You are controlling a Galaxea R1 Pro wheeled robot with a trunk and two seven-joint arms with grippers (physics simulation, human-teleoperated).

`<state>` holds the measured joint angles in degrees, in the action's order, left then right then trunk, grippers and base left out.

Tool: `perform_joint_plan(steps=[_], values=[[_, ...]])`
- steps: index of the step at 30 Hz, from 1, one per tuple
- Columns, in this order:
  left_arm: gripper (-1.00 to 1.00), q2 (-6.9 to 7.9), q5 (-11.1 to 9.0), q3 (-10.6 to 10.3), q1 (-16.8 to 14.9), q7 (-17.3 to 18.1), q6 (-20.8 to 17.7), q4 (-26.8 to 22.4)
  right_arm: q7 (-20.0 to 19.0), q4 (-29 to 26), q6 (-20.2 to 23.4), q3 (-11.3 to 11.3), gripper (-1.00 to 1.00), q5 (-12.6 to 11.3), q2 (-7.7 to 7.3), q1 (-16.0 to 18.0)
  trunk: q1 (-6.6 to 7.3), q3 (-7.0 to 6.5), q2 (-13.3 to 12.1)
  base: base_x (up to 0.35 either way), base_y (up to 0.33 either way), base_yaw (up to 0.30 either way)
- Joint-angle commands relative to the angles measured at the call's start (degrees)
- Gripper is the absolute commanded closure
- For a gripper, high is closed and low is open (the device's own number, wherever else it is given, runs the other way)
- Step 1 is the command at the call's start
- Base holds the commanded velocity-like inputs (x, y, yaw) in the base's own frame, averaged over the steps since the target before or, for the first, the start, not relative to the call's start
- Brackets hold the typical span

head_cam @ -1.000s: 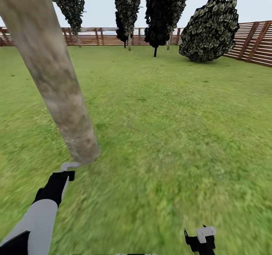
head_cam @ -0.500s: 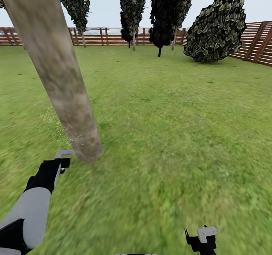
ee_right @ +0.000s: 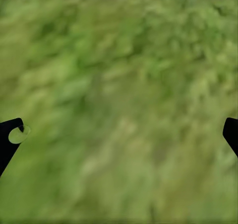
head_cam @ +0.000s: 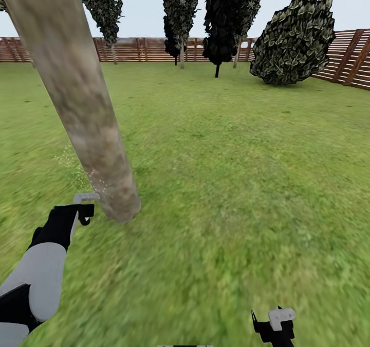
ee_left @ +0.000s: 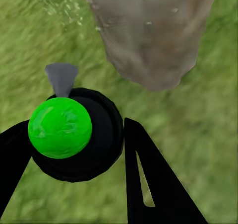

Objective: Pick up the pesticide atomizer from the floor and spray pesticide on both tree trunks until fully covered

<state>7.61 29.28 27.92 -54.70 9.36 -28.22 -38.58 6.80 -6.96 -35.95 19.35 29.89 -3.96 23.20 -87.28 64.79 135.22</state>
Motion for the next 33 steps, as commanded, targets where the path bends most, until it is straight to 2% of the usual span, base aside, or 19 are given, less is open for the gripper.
perform_joint_plan(steps=[1,4,8,9,12,15,18,21,23,25,27,31,33], values=[[1.00,-0.07,0.0,0.0,0.1,0.1,0.0,0.0,0.0,0.0,0.0,0.0,-1.00,0.0,0.00,0.0,0.00,0.00,0.0,0.000,0.000,0.007],[1.00,-0.67,-0.1,-0.1,-0.1,0.1,-0.1,0.0,0.0,0.0,0.0,0.0,-1.00,0.0,0.08,0.0,0.00,0.00,0.0,0.000,0.000,0.177],[1.00,-3.31,0.1,-0.8,-0.6,0.0,-0.2,-0.1,0.0,0.0,0.0,0.0,-1.00,0.0,0.09,0.0,0.00,0.00,0.0,-0.094,-0.054,0.175],[1.00,-3.39,0.0,-0.8,-0.6,0.0,-0.2,-0.1,0.0,0.0,0.0,0.0,-1.00,0.0,0.07,0.0,0.00,0.00,0.0,-0.094,-0.053,0.027],[1.00,-2.91,0.1,-1.0,-0.6,0.0,-0.3,-0.2,0.0,0.0,0.0,0.0,-1.00,0.0,0.03,0.0,0.00,0.00,0.0,-0.036,-0.020,0.010],[1.00,0.05,-0.1,-0.9,-2.0,0.1,-2.0,-1.8,0.1,0.0,0.0,0.1,-1.00,0.0,0.00,0.0,0.00,0.00,0.0,-0.002,-0.001,0.001],[1.00,0.98,-0.1,-1.0,-2.4,0.2,-4.1,-2.0,0.1,0.0,0.0,0.1,-1.00,0.0,0.00,0.0,0.00,0.00,0.0,0.000,0.000,0.000],[1.00,0.21,-0.1,-1.1,-2.6,0.2,-4.4,-2.0,0.0,0.0,0.0,0.0,-1.00,0.0,0.00,0.0,0.00,0.00,0.0,0.000,0.000,0.000],[1.00,-1.53,-0.1,-1.9,-3.1,0.3,-4.5,-2.2,0.0,0.0,0.0,0.1,-1.00,0.0,0.00,0.0,0.00,0.00,0.0,0.000,0.000,0.000],[1.00,-2.08,-0.1,-2.1,-3.8,0.3,-4.6,-2.4,0.0,0.0,0.0,0.0,-1.00,0.0,0.00,0.0,0.00,0.00,0.0,0.000,0.000,0.000],[1.00,-1.95,-0.1,-2.1,-4.5,0.3,-4.7,-2.8,0.0,0.0,0.0,0.0,-1.00,0.1,0.00,0.0,0.00,0.00,0.0,0.000,0.000,0.000],[1.00,0.34,-0.1,-1.7,-6.3,0.8,-7.9,-3.4,0.0,0.0,0.0,0.0,-1.00,0.1,0.00,0.0,0.00,0.00,0.0,0.000,0.000,0.000],[1.00,0.73,-0.1,-1.9,-6.4,2.6,-8.5,-3.4,0.0,0.0,0.0,0.0,-1.00,0.1,0.00,0.0,0.00,0.00,0.0,0.000,0.000,0.000]])
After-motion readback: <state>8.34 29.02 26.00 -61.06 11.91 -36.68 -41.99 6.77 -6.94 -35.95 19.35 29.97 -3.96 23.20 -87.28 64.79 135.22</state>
